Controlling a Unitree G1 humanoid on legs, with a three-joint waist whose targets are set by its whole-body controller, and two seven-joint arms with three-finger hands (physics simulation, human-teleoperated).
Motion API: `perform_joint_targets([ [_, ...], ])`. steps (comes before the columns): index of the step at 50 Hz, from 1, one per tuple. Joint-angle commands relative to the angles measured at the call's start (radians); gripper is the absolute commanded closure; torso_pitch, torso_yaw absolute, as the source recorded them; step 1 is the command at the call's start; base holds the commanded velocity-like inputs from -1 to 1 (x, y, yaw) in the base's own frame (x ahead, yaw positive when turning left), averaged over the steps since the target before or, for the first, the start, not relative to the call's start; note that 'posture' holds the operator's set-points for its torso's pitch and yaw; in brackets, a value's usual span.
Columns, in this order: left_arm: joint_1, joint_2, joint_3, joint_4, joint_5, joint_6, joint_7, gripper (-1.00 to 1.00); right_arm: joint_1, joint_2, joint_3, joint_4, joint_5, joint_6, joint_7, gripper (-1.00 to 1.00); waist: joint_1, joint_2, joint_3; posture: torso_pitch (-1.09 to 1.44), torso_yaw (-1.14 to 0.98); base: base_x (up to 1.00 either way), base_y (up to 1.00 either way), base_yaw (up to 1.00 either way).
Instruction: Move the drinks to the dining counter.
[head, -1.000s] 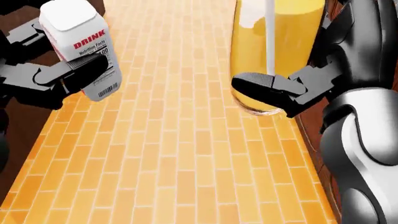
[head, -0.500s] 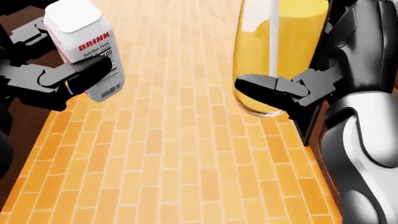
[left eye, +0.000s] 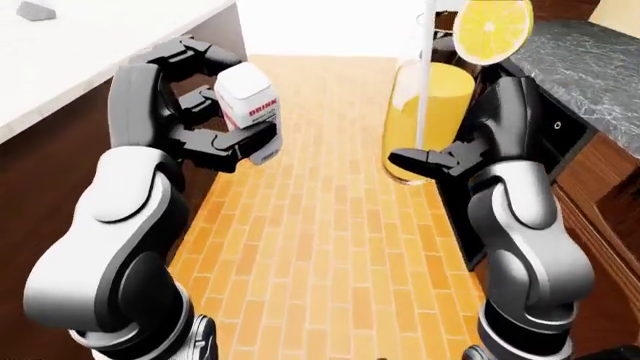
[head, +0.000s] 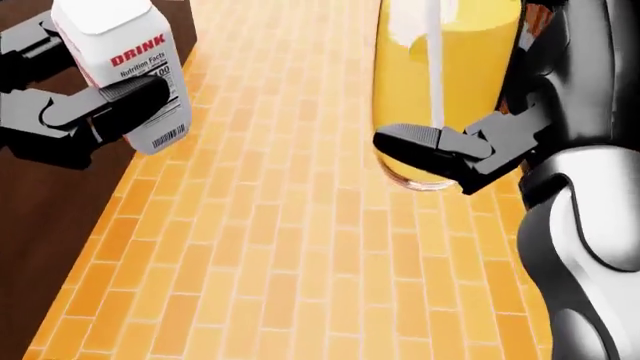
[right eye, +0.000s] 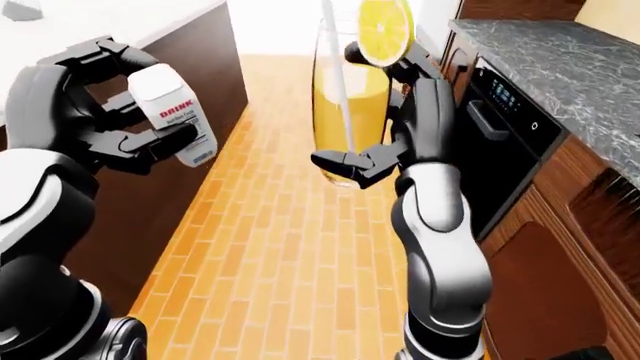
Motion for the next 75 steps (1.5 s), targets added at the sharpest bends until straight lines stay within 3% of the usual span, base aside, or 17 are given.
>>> perform_joint_targets([
  [1, -0.027, 0.007, 0.005, -0.011, -0.002, -0.025, 0.002, 1.0, -0.029, -0.006, -0.008, -0.028, -0.02, -0.04, 0.006, 1.0, -0.013, 0.003, -0.023, 0.0, 0.0, 0.05, 0.0, 1.0],
  [6, -0.029, 0.008, 0.006, -0.009, -0.006, -0.025, 0.003, 1.0, -0.033, -0.002, -0.007, -0.028, -0.028, -0.037, 0.016, 1.0, -0.039, -0.101, -0.025, 0.0, 0.0, 0.05, 0.0, 1.0],
  [7, -0.029, 0.009, 0.006, -0.007, -0.006, -0.026, 0.004, 1.0, -0.034, -0.002, -0.007, -0.031, -0.03, -0.033, 0.018, 1.0, -0.036, -0.093, -0.044, 0.0, 0.0, 0.05, 0.0, 1.0],
  [16, -0.027, 0.009, 0.004, -0.009, -0.01, -0.027, 0.01, 1.0, -0.029, 0.004, -0.007, -0.028, -0.042, -0.044, 0.034, 1.0, -0.045, -0.046, 0.006, 0.0, 0.0, 0.05, 0.0, 1.0],
  [19, -0.023, 0.01, 0.003, -0.006, -0.01, -0.032, 0.009, 1.0, -0.028, 0.005, -0.008, -0.023, -0.044, -0.05, 0.038, 1.0, -0.039, 0.004, 0.007, 0.0, 0.0, 0.05, 0.0, 1.0],
  [20, -0.019, 0.01, 0.005, -0.005, -0.01, -0.036, 0.009, 1.0, -0.033, 0.004, -0.009, -0.027, -0.045, -0.043, 0.038, 1.0, -0.038, 0.052, -0.003, 0.0, 0.0, 0.05, 0.0, 1.0],
  [28, -0.013, 0.009, 0.001, -0.001, -0.01, -0.045, 0.01, 1.0, -0.024, 0.002, -0.016, -0.018, -0.044, -0.064, 0.047, 1.0, -0.027, -0.025, 0.006, 0.0, 0.0, 0.05, 0.0, 1.0],
  [32, -0.008, 0.008, 0.0, -0.006, -0.009, -0.045, 0.01, 1.0, -0.024, -0.001, -0.018, -0.029, -0.04, -0.056, 0.047, 1.0, -0.069, -0.149, -0.014, 0.0, 0.0, 0.05, 0.0, 1.0],
  [33, -0.006, 0.008, -0.001, -0.005, -0.009, -0.048, 0.008, 1.0, -0.021, -0.001, -0.017, -0.023, -0.041, -0.064, 0.049, 1.0, -0.05, -0.088, 0.003, 0.0, 0.0, 0.05, 0.0, 1.0],
  [38, -0.01, 0.005, 0.001, -0.008, -0.014, -0.038, 0.004, 1.0, -0.023, -0.002, -0.019, -0.031, -0.037, -0.057, 0.05, 1.0, -0.049, -0.084, -0.018, 0.0, 0.0, 0.05, 0.0, 1.0],
  [47, -0.015, 0.006, -0.004, -0.005, -0.013, -0.037, 0.006, 1.0, -0.025, -0.005, -0.021, -0.029, -0.033, -0.061, 0.056, 1.0, -0.054, 0.025, -0.005, 0.0, 0.0, 0.05, 0.0, 1.0],
  [49, -0.014, 0.005, -0.004, -0.004, -0.012, -0.039, 0.006, 1.0, -0.027, -0.005, -0.019, -0.034, -0.032, -0.054, 0.055, 1.0, -0.049, 0.073, -0.044, 0.0, 0.0, 0.05, 0.0, 1.0],
  [51, -0.009, 0.005, -0.005, -0.005, -0.011, -0.043, 0.005, 1.0, -0.023, -0.005, -0.018, -0.031, -0.033, -0.061, 0.057, 1.0, -0.04, 0.05, 0.0, 0.0, 0.0, 0.05, 0.0, 1.0],
  [60, -0.01, 0.007, -0.003, -0.006, -0.006, -0.042, 0.001, 1.0, -0.023, 0.004, -0.01, -0.037, -0.037, -0.059, 0.056, 1.0, -0.039, -0.08, 0.016, 0.0, 0.0, 0.05, 0.0, 1.0],
  [62, -0.009, 0.006, -0.004, -0.006, -0.005, -0.044, 0.001, 1.0, -0.024, 0.005, -0.009, -0.043, -0.037, -0.052, 0.055, 1.0, -0.044, -0.121, -0.017, 0.0, 0.0, 0.05, 0.0, 1.0],
  [64, -0.007, 0.006, -0.006, -0.002, -0.004, -0.05, 0.0, 1.0, -0.021, 0.006, -0.009, -0.038, -0.038, -0.059, 0.057, 1.0, -0.046, -0.106, 0.011, 0.0, 0.0, 0.05, 0.0, 1.0],
  [75, -0.008, 0.004, -0.012, -0.001, 0.004, -0.048, -0.004, 1.0, -0.023, 0.004, -0.014, -0.049, -0.031, -0.052, 0.057, 1.0, -0.069, 0.018, -0.003, 0.0, 0.0, 0.06, 0.0, 0.97],
])
